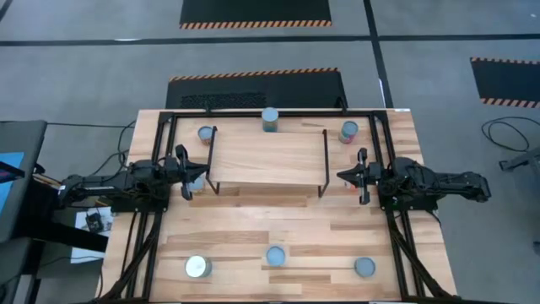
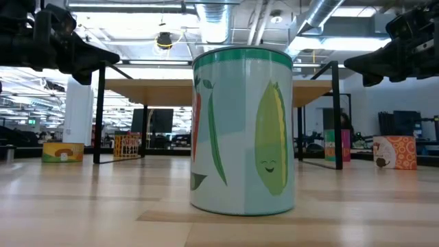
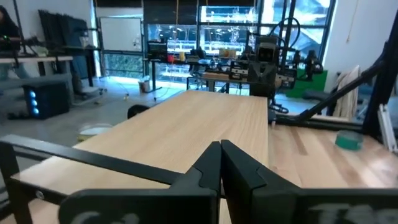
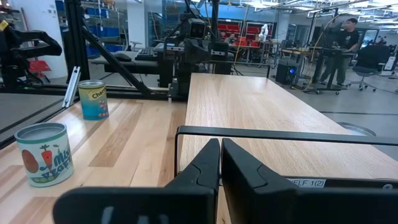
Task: Pick and place cans onto a shelf
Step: Put the bottom blue can on the shelf
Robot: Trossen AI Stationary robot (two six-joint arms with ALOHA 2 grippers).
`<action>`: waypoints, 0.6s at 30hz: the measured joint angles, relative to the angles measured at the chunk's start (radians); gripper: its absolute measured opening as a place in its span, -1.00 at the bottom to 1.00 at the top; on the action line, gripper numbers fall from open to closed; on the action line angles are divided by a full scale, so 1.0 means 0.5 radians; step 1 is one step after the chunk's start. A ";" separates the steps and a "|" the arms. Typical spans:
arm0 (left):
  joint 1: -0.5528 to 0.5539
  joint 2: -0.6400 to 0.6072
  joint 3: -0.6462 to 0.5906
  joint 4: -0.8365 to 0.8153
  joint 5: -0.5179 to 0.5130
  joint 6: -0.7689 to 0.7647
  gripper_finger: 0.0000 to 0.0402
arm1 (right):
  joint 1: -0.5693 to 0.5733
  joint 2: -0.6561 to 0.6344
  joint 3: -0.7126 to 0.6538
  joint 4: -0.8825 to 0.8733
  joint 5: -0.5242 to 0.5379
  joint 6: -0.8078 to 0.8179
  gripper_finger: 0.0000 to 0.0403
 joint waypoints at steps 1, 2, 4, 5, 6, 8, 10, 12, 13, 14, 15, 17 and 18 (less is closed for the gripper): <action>0.000 0.000 0.000 0.023 0.000 -0.008 -1.00 | 0.000 0.000 0.000 0.000 0.000 0.000 -0.80; -0.001 -0.001 0.000 0.041 0.000 -0.010 -1.00 | 0.000 0.000 0.000 0.001 -0.001 0.000 -0.80; -0.001 -0.001 0.001 0.088 -0.022 0.004 -1.00 | 0.000 0.000 0.000 0.000 0.000 0.000 -0.80; -0.001 -0.001 0.000 0.091 -0.032 0.008 -1.00 | 0.000 0.000 0.001 0.000 0.000 0.000 -0.80; -0.001 -0.001 0.000 0.091 -0.032 0.000 -1.00 | 0.000 0.000 0.001 0.000 -0.001 0.000 -0.80; -0.002 -0.001 0.000 0.091 -0.030 -0.069 -1.00 | 0.000 0.000 0.000 0.000 0.000 0.000 -0.80; -0.002 -0.001 0.000 0.107 0.002 -0.142 -1.00 | 0.000 0.000 0.000 0.000 0.000 0.000 -0.80; -0.002 -0.001 0.013 0.138 0.020 -0.150 -1.00 | 0.000 0.000 0.000 0.000 -0.001 0.000 -0.80; -0.002 -0.002 0.033 0.107 0.076 -0.138 -1.00 | 0.000 0.000 0.000 0.000 0.000 0.000 -0.80; -0.002 0.003 0.067 0.093 0.160 -0.104 -1.00 | 0.000 0.001 0.000 0.000 0.000 0.000 -0.80; -0.006 0.003 0.111 0.095 0.252 -0.077 -1.00 | 0.000 0.001 0.000 0.000 0.000 0.000 -0.80; -0.026 0.009 0.213 0.099 0.340 -0.043 -1.00 | 0.000 0.001 0.000 0.000 -0.001 0.000 -0.80; -0.042 0.024 0.275 0.075 0.353 -0.014 -1.00 | 0.000 0.001 0.000 0.000 0.000 0.000 -0.80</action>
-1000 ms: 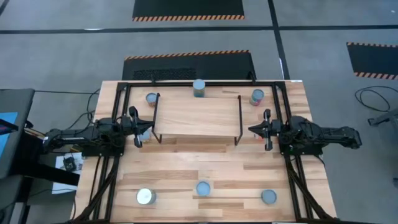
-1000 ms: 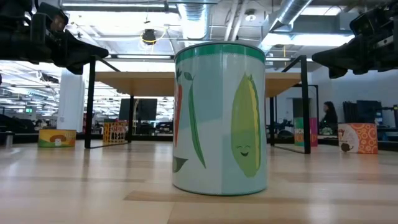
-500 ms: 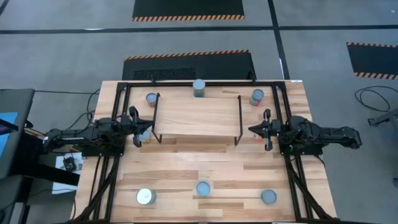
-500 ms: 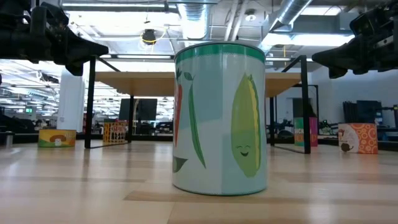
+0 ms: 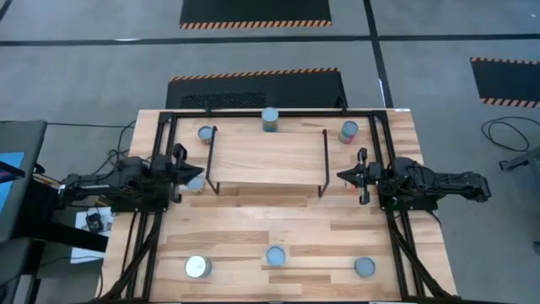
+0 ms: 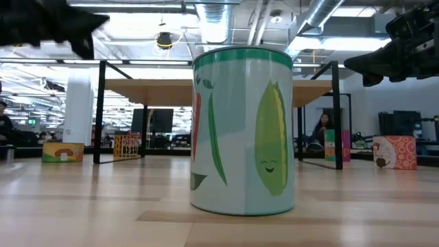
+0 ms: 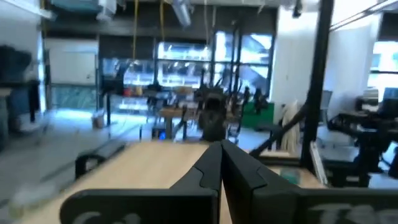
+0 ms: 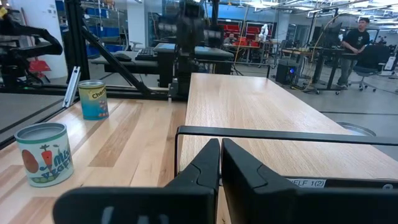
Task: Pick and place cans onto a shelf
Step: Put the bottom blue can on the shelf
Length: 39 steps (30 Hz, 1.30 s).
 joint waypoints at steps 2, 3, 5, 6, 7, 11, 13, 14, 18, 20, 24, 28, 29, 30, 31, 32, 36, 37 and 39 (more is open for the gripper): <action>-0.050 0.050 0.140 -0.170 0.000 0.094 -1.00 | 0.000 0.000 0.001 0.000 0.000 0.000 -0.80; -0.078 0.093 0.228 -0.268 -0.006 0.140 -1.00 | 0.000 0.000 0.000 0.000 0.000 0.000 -0.80; -0.139 0.202 0.408 -0.444 -0.073 0.193 -1.00 | 0.000 0.000 0.000 0.000 0.000 0.000 -0.80; -0.171 0.263 0.493 -0.537 -0.118 0.200 -1.00 | 0.000 0.000 0.000 0.000 -0.001 0.000 -0.80; -0.207 0.335 0.568 -0.621 -0.148 0.202 -1.00 | 0.000 0.000 0.000 0.000 0.000 0.000 -0.80; -0.369 0.647 0.772 -0.867 -0.233 0.184 -1.00 | 0.000 0.000 0.000 0.000 0.000 0.000 -0.80; -0.463 0.801 0.843 -0.951 -0.311 0.131 -1.00 | 0.000 0.000 0.001 0.000 0.000 0.000 -0.80; -0.510 0.866 0.876 -1.003 -0.355 0.095 -1.00 | 0.000 0.000 0.000 0.000 0.000 0.000 -0.80; -0.732 1.098 1.041 -1.300 -0.570 -0.130 -1.00 | 0.000 0.000 0.000 0.000 0.000 0.000 -0.80; -0.849 1.193 1.121 -1.424 -0.668 -0.268 -1.00 | 0.000 0.000 0.000 0.000 0.000 0.000 -0.80; -1.071 1.375 1.252 -1.737 -0.788 -0.602 -1.00 | 0.000 0.000 0.000 0.001 0.000 0.000 -0.80; -1.239 1.586 1.315 -1.921 -0.759 -0.951 -1.00 | 0.000 0.000 0.000 0.000 0.000 0.000 -0.80; -1.280 1.638 1.322 -1.924 -0.733 -1.014 -1.00 | 0.000 0.000 0.000 0.001 0.000 0.000 -0.80; -1.322 1.692 1.334 -1.924 -0.715 -1.073 -1.00 | 0.000 0.000 0.000 0.000 -0.001 0.000 -0.80; -1.361 1.750 1.350 -1.921 -0.711 -1.130 -1.00 | 0.000 0.000 0.000 0.000 0.000 0.000 -0.80; -1.395 1.809 1.366 -1.914 -0.701 -1.183 -1.00 | 0.000 0.000 0.000 0.000 -0.001 0.000 -0.80; -1.493 2.045 1.455 -1.917 -0.564 -1.420 -0.99 | 0.000 0.000 0.000 0.001 0.000 0.000 -0.80; -1.503 2.108 1.488 -1.920 -0.512 -1.487 -0.98 | 0.000 0.000 0.000 0.001 0.000 0.000 -0.80; -1.515 2.234 1.571 -1.925 -0.395 -1.597 -0.95 | 0.000 0.000 0.000 0.000 0.000 0.000 -0.80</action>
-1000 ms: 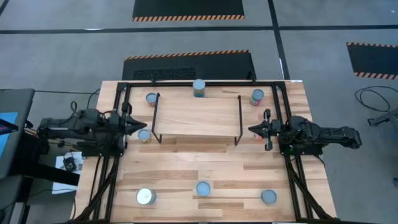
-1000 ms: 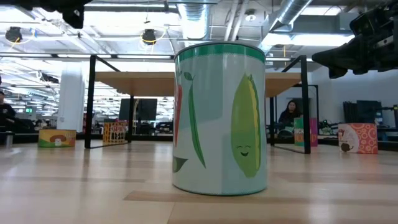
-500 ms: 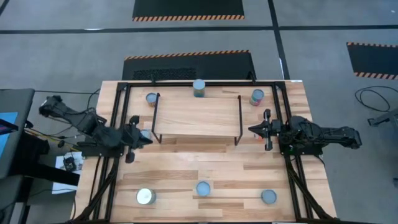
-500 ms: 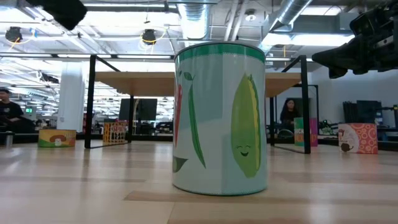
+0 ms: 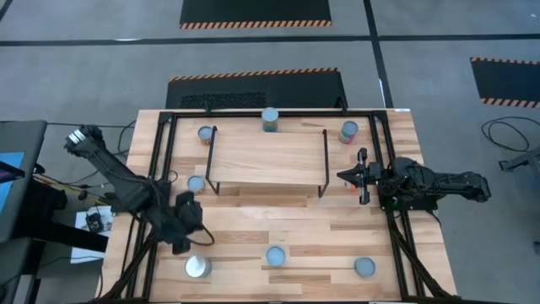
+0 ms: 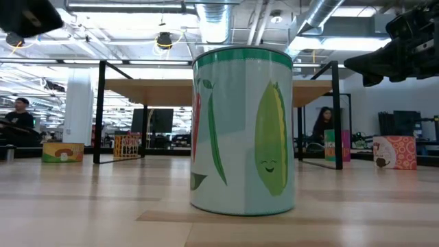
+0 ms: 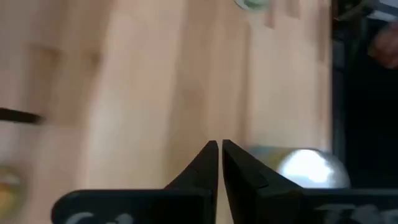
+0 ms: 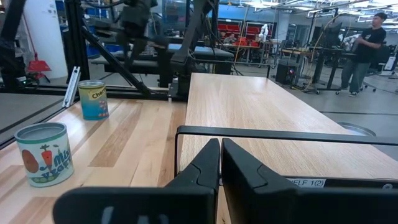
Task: Pick and place cans onto a shelf
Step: Put the bottom blue can on the shelf
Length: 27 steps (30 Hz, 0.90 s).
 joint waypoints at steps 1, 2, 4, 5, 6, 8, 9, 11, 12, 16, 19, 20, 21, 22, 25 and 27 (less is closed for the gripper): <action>-0.004 0.063 0.046 0.000 0.050 -0.036 -0.92 | 0.000 0.000 0.000 0.001 0.000 0.000 -0.80; -0.009 0.122 0.094 -0.003 0.090 -0.062 -0.89 | 0.000 0.000 0.000 0.001 0.000 0.000 -0.80; -0.018 0.244 0.207 -0.033 0.158 -0.096 -0.81 | 0.000 0.000 0.000 0.001 -0.001 0.000 -0.80; -0.022 0.301 0.266 -0.060 0.181 -0.115 -0.77 | 0.000 0.000 0.000 0.001 -0.001 0.000 -0.80; -0.023 0.353 0.319 -0.093 0.211 -0.140 -0.72 | 0.000 0.000 0.000 0.000 0.000 0.000 -0.80; -0.024 0.459 0.419 -0.187 0.280 -0.195 -0.64 | 0.000 0.000 0.000 0.000 -0.001 0.000 -0.80; -0.024 0.511 0.462 -0.238 0.323 -0.225 -0.60 | 0.000 0.000 0.000 0.000 0.000 0.000 -0.80; -0.029 0.602 0.533 -0.331 0.404 -0.292 -0.54 | 0.000 0.000 0.001 0.000 0.000 0.000 -0.80; -0.036 0.641 0.559 -0.353 0.429 -0.320 -0.51 | 0.000 0.000 0.000 0.000 0.000 0.000 -0.80; -0.076 0.765 0.606 -0.355 0.483 -0.382 -0.46 | 0.000 0.000 0.000 0.001 0.000 0.000 -0.80; -0.094 0.833 0.606 -0.367 0.484 -0.392 -0.46 | 0.000 0.000 0.000 0.001 0.000 0.000 -0.80; -0.096 0.850 0.606 -0.377 0.480 -0.392 -0.47 | 0.000 0.000 0.001 0.000 0.000 0.000 -0.80; -0.098 0.867 0.606 -0.394 0.468 -0.391 -0.48 | 0.000 0.000 0.000 0.000 0.000 0.000 -0.80; -0.097 0.880 0.606 -0.415 0.461 -0.392 -0.48 | 0.000 0.000 0.000 0.000 0.000 0.000 -0.80; -0.097 0.897 0.606 -0.422 0.445 -0.378 -0.49 | 0.000 0.000 0.000 0.000 0.000 0.000 -0.80; -0.097 0.897 0.606 -0.421 0.426 -0.360 -0.49 | 0.000 0.000 0.000 0.000 0.000 0.000 -0.80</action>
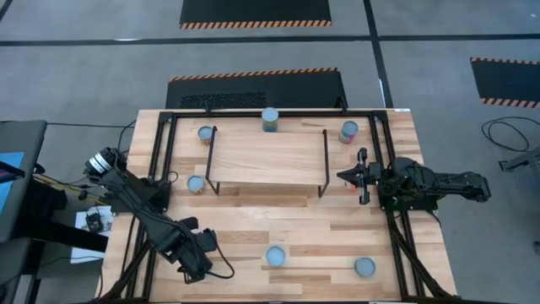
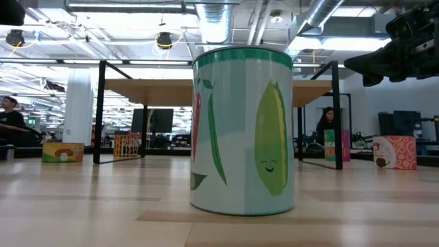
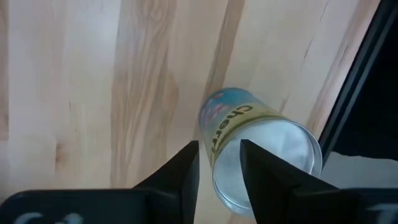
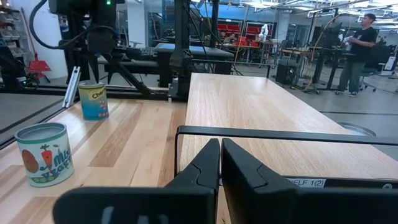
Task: Pick and place cans onto a shelf
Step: Put the bottom blue can on the shelf
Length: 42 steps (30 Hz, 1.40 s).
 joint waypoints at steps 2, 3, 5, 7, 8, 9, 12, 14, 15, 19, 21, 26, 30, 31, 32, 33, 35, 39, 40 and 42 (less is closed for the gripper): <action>0.000 0.000 0.000 0.000 -0.023 0.003 -0.49 | 0.000 0.000 0.000 0.000 0.000 0.000 -0.80; 0.000 0.000 0.000 0.001 -0.029 0.017 -0.49 | 0.000 0.000 0.000 0.001 0.000 0.000 -0.80; -0.002 0.000 -0.006 0.013 -0.030 0.041 -0.49 | 0.000 -0.001 0.001 0.000 0.000 0.000 -0.80; -0.002 -0.001 -0.037 0.057 -0.027 0.042 -0.49 | 0.000 0.000 0.000 0.000 0.000 0.000 -0.80; -0.002 -0.001 -0.054 0.074 -0.023 0.047 -0.49 | 0.000 0.000 0.000 0.000 0.000 0.000 -0.80; -0.002 -0.001 -0.069 0.092 -0.009 0.061 -0.49 | 0.000 0.000 0.000 0.000 0.000 0.000 -0.80; -0.002 -0.002 -0.091 0.131 0.011 0.095 -0.49 | 0.000 0.000 0.000 0.000 0.000 0.000 -0.80; -0.002 -0.002 -0.091 0.136 0.011 0.113 -0.51 | 0.000 0.000 0.000 0.000 0.000 0.000 -0.80; -0.002 -0.002 -0.091 0.141 0.014 0.121 -0.52 | 0.000 0.000 0.000 0.000 0.000 0.000 -0.80; -0.002 -0.002 -0.093 0.189 0.025 0.174 -0.67 | 0.000 0.000 0.000 0.001 0.000 0.000 -0.80; -0.002 -0.002 -0.093 0.225 0.024 0.207 -0.78 | 0.000 0.000 0.000 0.000 0.000 0.000 -0.80; 0.002 -0.002 -0.093 0.314 -0.027 0.270 -0.98 | 0.000 0.000 0.000 0.000 0.000 0.000 -0.80; 0.053 -0.010 -0.092 0.317 -0.103 0.274 -1.00 | 0.000 0.000 0.000 0.000 0.000 0.000 -0.80; 0.078 -0.020 -0.085 0.316 -0.121 0.279 -1.00 | 0.000 0.000 0.000 0.001 0.000 0.000 -0.80; 0.108 -0.035 -0.076 0.319 -0.126 0.291 -1.00 | 0.000 0.000 0.000 0.000 0.000 0.000 -0.80; 0.138 -0.059 -0.070 0.327 -0.134 0.306 -1.00 | 0.000 -0.001 0.000 0.001 0.000 0.000 -0.80; 0.211 -0.109 -0.060 0.330 -0.150 0.325 -1.00 | 0.000 0.000 0.000 0.001 0.000 0.000 -0.80; 0.405 -0.230 -0.059 0.356 -0.183 0.427 -1.00 | 0.000 0.000 0.000 0.000 0.000 0.000 -0.80; 0.464 -0.260 -0.058 0.374 -0.190 0.466 -1.00 | 0.000 0.000 0.000 0.000 0.000 0.000 -0.80; 0.587 -0.307 -0.056 0.423 -0.192 0.548 -1.00 | 0.000 0.000 0.000 0.000 0.000 0.000 -0.80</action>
